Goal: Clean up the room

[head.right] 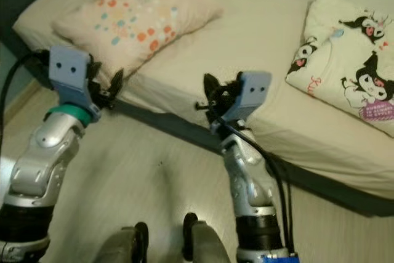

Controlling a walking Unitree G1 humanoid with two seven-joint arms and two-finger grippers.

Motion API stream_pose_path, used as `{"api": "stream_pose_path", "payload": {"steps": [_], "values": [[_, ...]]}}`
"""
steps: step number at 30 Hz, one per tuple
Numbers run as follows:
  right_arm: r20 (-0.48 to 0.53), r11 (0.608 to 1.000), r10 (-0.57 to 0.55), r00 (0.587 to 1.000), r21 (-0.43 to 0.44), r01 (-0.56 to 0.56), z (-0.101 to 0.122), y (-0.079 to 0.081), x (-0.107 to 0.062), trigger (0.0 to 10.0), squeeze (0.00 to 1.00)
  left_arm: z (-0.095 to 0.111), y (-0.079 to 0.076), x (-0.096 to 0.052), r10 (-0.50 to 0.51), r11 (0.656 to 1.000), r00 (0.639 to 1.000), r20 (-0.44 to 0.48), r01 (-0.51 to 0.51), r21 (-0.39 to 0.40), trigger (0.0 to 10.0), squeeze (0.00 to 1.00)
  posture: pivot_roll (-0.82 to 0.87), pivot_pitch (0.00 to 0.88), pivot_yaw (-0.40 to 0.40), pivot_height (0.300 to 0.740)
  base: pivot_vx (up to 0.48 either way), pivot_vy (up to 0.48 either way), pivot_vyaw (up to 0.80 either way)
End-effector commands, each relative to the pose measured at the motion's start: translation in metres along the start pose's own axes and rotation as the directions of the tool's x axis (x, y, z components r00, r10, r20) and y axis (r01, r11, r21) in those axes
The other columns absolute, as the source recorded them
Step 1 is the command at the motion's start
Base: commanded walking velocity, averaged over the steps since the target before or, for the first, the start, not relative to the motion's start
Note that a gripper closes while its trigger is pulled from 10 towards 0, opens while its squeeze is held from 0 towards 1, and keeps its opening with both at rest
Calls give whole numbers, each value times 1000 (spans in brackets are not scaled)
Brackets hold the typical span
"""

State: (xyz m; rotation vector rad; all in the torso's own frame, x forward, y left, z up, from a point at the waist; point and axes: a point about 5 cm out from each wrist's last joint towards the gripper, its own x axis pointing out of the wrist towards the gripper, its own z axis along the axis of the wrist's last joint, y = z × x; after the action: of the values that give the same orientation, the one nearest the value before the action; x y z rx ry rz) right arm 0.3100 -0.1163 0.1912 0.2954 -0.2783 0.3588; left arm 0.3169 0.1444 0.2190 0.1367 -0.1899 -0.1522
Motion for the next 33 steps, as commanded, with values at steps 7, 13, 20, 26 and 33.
{"api": "stream_pose_path", "payload": {"steps": [7, 13, 20, 26, 33], "values": [[-8, 1000, -4, 1000, -11, 4, -1, -2, -2, 10000, 0, -4, -4, -1, -16, 1000, 1000, -16, 16, 2, 10000, 0, -40, 150, 25, 740, 375, 0, 0], [-19, 999, 1, 1000, -40, -2, -2, -2, -1, 10000, 0, -4, -4, -1, -18, 1000, 1000, -14, 18, 9, 10000, 0, -41, 148, 25, 740, 369, 0, 618], [-11, 999, -2, 1000, -41, 1, -1, -3, -1, 10000, 0, -4, -4, -1, -18, 1000, 1000, -13, 18, 10, 10000, 0, -42, 146, 23, 740, 379, 0, 622], [-4, 1000, 11, 1000, -16, -11, 0, -2, -1, 10000, 0, -5, -4, -1, -19, 1000, 1000, -17, 19, 8, 10000, 0, -42, 143, 24, 740, 347, 0, 0], [-6, 1000, 21, 1000, -8, -21, -1, 0, -1, 10000, 0, -4, -4, -1, -19, 1000, 1000, -16, 20, 9, 10000, 0, -41, 144, 25, 740, 310, 0, 0]]}}
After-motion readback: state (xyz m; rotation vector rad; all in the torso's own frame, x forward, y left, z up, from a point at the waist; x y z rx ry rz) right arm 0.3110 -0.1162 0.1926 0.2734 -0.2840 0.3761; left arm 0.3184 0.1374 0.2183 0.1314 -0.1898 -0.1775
